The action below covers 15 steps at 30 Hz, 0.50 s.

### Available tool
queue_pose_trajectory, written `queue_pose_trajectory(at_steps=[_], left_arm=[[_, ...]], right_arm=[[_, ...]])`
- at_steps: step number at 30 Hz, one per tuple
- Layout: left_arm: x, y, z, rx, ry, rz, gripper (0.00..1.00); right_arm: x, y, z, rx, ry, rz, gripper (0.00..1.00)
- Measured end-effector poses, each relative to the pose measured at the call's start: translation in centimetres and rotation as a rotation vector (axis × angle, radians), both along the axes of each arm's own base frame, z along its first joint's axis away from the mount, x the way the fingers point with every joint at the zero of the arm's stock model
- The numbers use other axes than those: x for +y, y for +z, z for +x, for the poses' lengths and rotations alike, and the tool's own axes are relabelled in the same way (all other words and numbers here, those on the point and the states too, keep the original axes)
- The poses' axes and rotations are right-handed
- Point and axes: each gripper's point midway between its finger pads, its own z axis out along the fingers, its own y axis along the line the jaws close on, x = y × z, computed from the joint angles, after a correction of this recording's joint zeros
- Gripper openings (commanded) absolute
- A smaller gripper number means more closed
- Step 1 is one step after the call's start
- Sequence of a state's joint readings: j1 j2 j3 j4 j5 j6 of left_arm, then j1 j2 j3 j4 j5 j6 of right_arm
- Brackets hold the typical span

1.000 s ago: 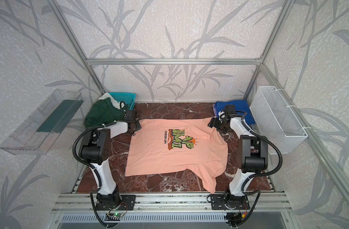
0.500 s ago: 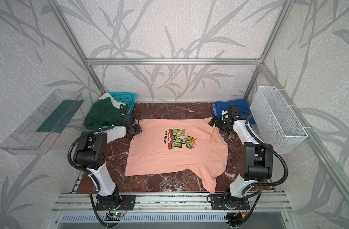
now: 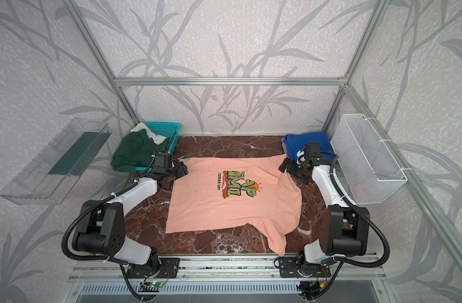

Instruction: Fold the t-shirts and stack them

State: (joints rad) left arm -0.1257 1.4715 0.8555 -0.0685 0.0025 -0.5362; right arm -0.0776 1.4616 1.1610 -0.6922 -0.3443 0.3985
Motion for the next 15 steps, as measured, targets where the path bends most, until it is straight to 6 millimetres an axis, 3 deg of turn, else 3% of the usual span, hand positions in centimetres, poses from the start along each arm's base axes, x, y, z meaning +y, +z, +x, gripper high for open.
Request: queue_pose_trajectory(at_steps=[7,15], left_arm=[[-1.3,-0.8,-4.3,0.005,-0.033,-0.026,0.76],[-3.1,-2.1,-8.2,0.018,-0.075,-0.056,0.76]], right_arm=[[0.5,-0.4,-4.7,0.063,-0.009,-0.025,0.99],[4.8,-1.0,-9.2,0.131,0.126,-0.1,0.99]])
